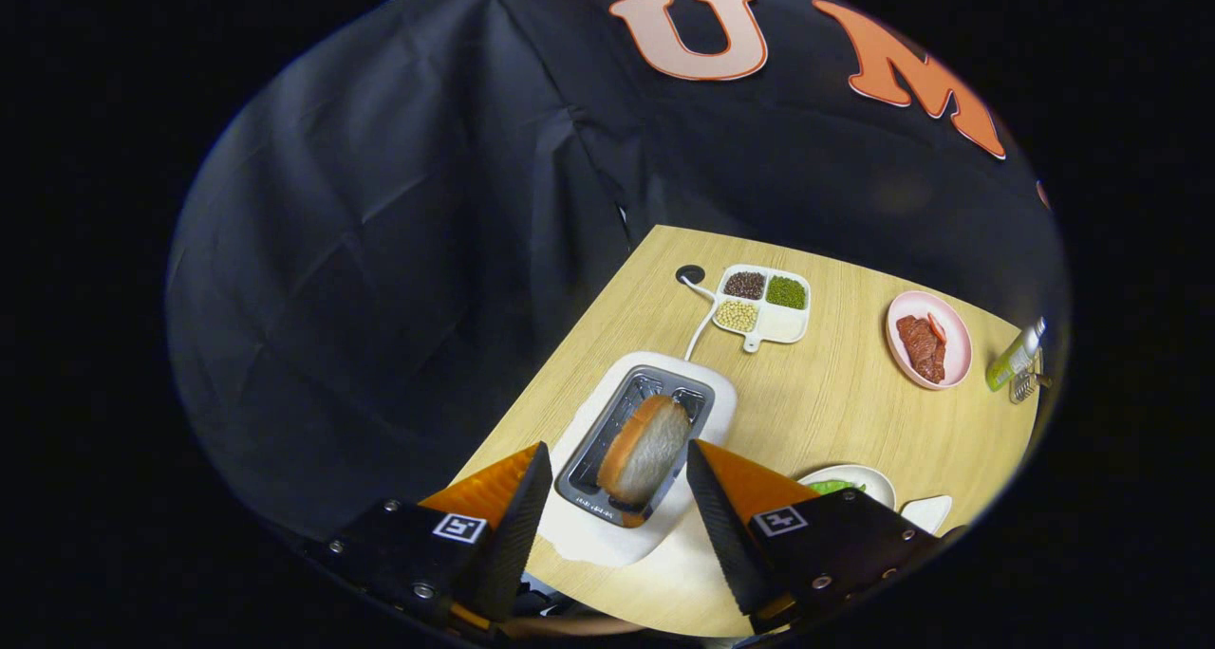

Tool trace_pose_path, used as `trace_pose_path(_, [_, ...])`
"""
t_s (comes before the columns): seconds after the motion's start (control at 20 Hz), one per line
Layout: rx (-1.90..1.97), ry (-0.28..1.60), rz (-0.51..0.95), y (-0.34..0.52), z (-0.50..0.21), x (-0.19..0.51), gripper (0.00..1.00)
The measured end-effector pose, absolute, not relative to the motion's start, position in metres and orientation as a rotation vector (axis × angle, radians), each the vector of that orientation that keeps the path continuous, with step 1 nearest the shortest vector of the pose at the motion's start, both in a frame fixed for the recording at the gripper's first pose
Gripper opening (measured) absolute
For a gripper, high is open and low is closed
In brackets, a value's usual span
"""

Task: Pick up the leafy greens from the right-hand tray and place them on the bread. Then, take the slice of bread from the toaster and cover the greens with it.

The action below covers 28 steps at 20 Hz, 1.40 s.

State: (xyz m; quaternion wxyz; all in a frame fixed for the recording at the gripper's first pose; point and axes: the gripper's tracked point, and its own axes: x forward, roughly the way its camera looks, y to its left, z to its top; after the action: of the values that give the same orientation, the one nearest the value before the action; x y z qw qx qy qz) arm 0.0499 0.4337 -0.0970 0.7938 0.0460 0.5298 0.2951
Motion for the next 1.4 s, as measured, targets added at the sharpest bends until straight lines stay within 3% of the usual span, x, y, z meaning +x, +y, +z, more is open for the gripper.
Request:
trace_pose_path(0.25, [0.079,1.253,0.574,0.440,-0.142,0.053,0.79])
trace_pose_path(0.35, [0.106,1.264,0.551,0.440,-0.149,0.060,0.68])
trace_pose_path(0.5, [0.161,1.280,0.554,0.439,-0.154,0.059,0.37])
trace_pose_path(0.7, [0.295,1.236,0.539,0.423,-0.144,0.071,0.14])
trace_pose_path(1.15, [0.526,1.012,0.637,0.364,-0.070,0.081,0.11])
trace_pose_path(1.4, [0.565,0.954,0.629,0.314,-0.072,0.074,0.11])
